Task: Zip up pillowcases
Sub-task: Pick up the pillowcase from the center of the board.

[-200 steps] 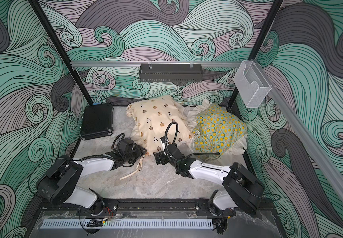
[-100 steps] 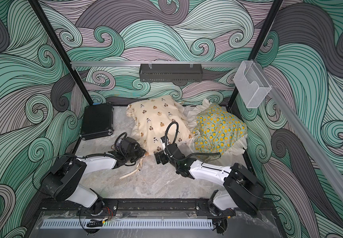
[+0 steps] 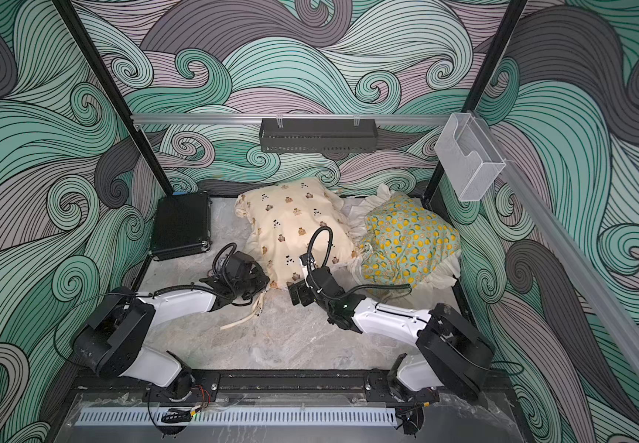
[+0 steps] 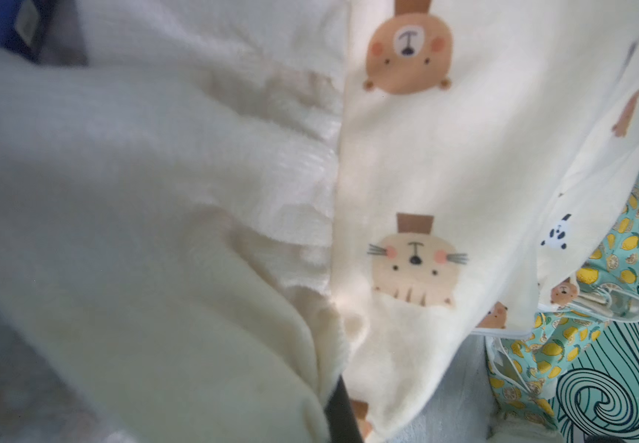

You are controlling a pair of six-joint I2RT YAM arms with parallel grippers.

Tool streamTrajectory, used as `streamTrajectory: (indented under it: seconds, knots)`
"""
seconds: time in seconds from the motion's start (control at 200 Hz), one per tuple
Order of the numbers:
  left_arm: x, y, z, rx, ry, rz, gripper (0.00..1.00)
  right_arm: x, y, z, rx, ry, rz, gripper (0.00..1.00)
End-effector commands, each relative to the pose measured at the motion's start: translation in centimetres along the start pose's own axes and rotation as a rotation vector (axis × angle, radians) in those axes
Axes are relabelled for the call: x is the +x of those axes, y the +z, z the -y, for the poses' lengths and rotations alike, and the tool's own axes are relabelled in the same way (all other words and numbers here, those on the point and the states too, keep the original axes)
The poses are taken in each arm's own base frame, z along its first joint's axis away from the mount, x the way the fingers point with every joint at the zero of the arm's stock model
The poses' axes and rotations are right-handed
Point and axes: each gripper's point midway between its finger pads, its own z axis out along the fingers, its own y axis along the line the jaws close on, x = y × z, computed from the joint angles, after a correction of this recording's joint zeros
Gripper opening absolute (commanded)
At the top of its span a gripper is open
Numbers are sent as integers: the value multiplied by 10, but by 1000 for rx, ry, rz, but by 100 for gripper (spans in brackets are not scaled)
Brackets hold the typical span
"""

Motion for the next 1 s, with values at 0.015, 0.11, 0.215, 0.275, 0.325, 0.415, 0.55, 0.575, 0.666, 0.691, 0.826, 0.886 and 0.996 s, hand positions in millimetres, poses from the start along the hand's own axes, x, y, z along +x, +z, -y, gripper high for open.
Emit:
streamTrajectory:
  seconds: [0.015,0.11,0.215,0.275,0.325,0.415,0.55,0.575,0.666,0.691,0.826,0.886,0.996]
  knots:
    - [-11,-15,15,14,30,37,0,1,-2,3,23,14,-4,99]
    - [-13,-23,17,14,40,46,0,0,-4,4,30,27,-12,99]
    - [-14,-31,16,-12,53,38,0,1,-6,4,34,55,-34,99]
    - [-15,-36,15,-24,62,37,0,2,-8,2,24,79,-52,99]
    - [-15,-39,15,-24,71,38,0,2,-11,0,10,99,-59,99]
    - [-15,-46,14,-31,85,37,0,2,-17,0,13,148,-78,99]
    - [-13,-55,12,-40,108,25,0,-1,-28,-10,-46,195,-94,99]
    - [-13,-56,12,-39,115,24,0,-2,-29,-13,-62,201,-97,99]
    - [-13,-63,10,-46,125,31,0,-1,-33,-21,-98,229,-123,99]
    - [-13,-65,8,-49,128,31,0,-1,-34,-24,-112,236,-131,99]
    - [-12,-73,6,-53,148,30,0,-1,-39,-44,-182,268,-144,99]
    - [-11,-76,5,-51,159,22,0,1,-40,-52,-198,270,-152,99]
    - [-7,-80,1,-58,177,6,0,9,-40,-63,-207,270,-176,99]
